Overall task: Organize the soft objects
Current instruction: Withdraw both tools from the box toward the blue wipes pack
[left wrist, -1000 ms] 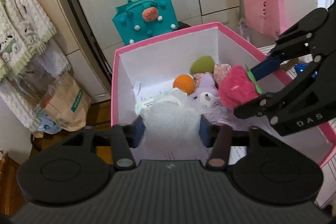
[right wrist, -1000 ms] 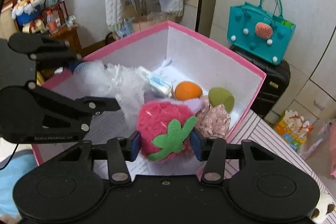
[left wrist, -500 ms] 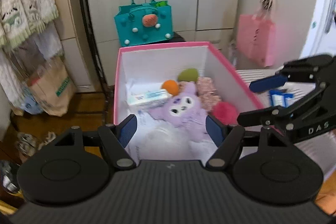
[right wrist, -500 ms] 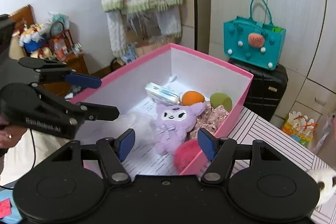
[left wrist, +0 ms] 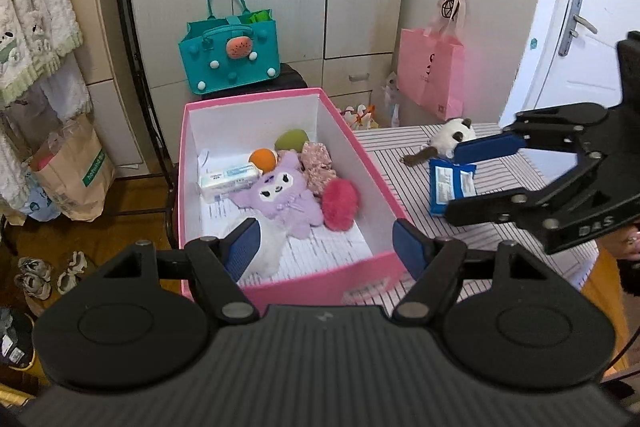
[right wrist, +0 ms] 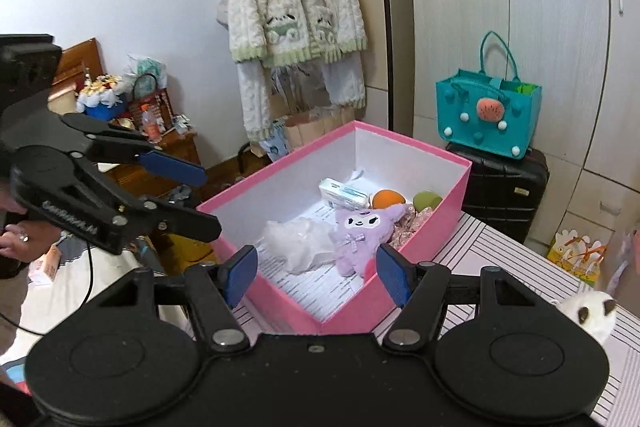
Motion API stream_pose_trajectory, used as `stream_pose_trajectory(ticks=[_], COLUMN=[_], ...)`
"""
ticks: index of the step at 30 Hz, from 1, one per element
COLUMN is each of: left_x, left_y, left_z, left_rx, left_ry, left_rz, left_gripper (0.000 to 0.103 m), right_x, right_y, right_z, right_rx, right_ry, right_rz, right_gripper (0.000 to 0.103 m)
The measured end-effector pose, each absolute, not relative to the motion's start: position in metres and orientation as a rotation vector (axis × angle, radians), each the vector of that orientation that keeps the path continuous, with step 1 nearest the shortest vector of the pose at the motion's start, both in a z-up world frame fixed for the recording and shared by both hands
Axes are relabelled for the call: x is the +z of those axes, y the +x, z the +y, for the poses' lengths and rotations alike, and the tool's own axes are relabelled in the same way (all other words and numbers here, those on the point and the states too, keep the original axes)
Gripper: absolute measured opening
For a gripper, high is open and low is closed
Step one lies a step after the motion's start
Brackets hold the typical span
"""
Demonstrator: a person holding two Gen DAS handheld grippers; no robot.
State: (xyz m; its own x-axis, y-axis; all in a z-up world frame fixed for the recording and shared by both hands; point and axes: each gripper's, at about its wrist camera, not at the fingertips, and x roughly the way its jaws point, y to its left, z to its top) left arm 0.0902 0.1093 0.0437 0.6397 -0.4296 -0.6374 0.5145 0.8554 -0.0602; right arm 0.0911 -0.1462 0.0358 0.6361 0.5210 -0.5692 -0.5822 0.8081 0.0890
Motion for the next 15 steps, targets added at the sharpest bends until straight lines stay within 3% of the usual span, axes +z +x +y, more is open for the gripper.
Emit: stream_pose_trajectory(ticks=[15], left_x=[0.044], left_y=[0.029], left_z=[0.047], left_rx=[-0.743], left_ry=[0.217], left_rz=[0.732], left_gripper=[0.082], right_x=[0.039], right_y=[0.009], right_z=[-0.209], right_rx=[0.571], right_ry=[-0.109], right_rz=[0.581], right_gripper=[0.072])
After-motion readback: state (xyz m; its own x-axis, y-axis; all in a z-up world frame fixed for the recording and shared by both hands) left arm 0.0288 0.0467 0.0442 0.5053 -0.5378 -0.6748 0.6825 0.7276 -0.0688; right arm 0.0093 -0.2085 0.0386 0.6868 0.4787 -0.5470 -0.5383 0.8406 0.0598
